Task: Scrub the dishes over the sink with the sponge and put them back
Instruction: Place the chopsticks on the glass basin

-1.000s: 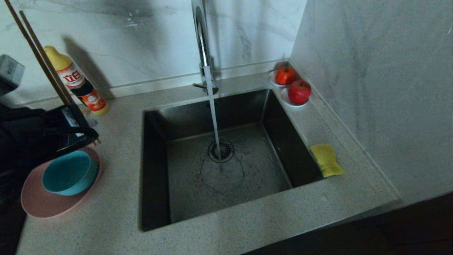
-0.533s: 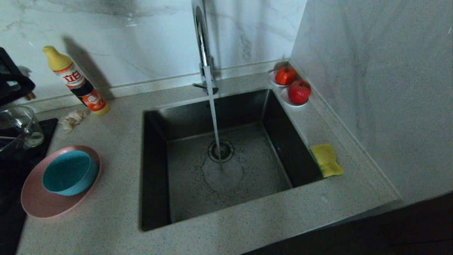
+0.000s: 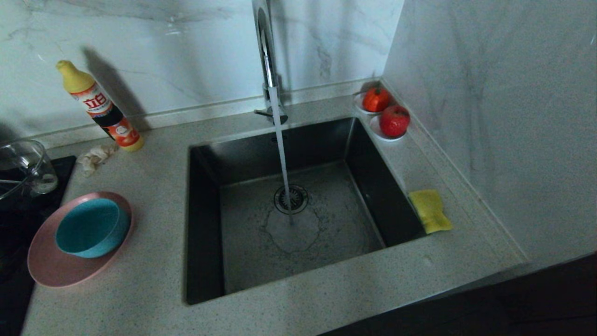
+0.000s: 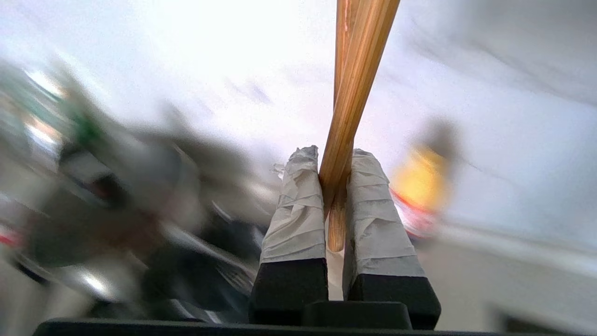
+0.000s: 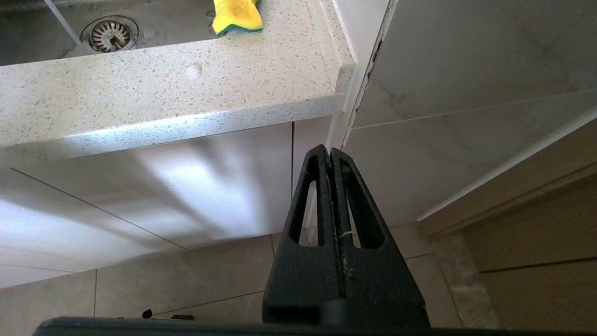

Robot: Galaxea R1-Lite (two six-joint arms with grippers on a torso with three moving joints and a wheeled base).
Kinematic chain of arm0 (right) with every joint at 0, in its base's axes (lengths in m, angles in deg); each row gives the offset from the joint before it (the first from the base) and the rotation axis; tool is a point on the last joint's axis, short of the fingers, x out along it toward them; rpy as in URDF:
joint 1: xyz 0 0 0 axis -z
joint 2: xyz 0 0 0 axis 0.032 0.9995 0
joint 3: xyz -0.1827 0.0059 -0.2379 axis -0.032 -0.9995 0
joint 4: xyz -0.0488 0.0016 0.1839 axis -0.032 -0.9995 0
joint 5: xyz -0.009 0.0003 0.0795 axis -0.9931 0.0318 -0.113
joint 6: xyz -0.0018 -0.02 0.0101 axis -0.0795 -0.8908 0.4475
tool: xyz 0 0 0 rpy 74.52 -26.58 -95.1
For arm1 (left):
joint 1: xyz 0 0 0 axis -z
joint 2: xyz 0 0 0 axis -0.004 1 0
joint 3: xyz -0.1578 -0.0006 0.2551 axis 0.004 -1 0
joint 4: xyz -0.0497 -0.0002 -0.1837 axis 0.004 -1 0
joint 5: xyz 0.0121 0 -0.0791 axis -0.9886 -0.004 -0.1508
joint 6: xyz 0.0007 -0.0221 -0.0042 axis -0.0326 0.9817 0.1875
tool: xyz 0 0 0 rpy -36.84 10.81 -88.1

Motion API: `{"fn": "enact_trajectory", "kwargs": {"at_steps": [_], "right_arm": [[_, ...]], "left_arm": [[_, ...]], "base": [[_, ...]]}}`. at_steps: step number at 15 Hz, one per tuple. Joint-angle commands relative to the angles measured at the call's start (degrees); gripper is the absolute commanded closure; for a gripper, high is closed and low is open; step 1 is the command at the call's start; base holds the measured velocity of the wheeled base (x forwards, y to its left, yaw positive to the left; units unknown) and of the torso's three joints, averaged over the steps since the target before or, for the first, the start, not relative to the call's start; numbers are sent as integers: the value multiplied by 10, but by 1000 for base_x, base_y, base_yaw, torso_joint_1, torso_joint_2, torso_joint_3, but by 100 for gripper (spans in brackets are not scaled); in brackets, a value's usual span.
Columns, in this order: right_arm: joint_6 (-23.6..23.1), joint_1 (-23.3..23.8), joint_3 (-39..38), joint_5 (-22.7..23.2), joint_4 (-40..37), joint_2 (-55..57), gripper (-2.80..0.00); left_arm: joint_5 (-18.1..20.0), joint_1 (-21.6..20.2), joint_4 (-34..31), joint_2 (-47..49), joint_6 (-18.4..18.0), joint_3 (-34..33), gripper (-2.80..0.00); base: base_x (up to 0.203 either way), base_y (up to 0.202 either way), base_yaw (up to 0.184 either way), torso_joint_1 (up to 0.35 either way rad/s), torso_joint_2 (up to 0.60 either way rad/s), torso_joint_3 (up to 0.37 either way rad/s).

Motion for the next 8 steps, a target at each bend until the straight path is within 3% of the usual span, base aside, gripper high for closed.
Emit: {"fn": "enact_trajectory", "kwargs": {"at_steps": [1, 8], "right_arm": [[0, 0, 0, 0, 0, 0, 0], [0, 0, 0, 0, 0, 0, 0]], "left_arm": [[1, -50, 77, 41, -17, -22, 0], [1, -120, 267, 155, -40, -96, 0]], "base": [[0, 0, 0, 0, 0, 0], [0, 0, 0, 0, 0, 0]]}}
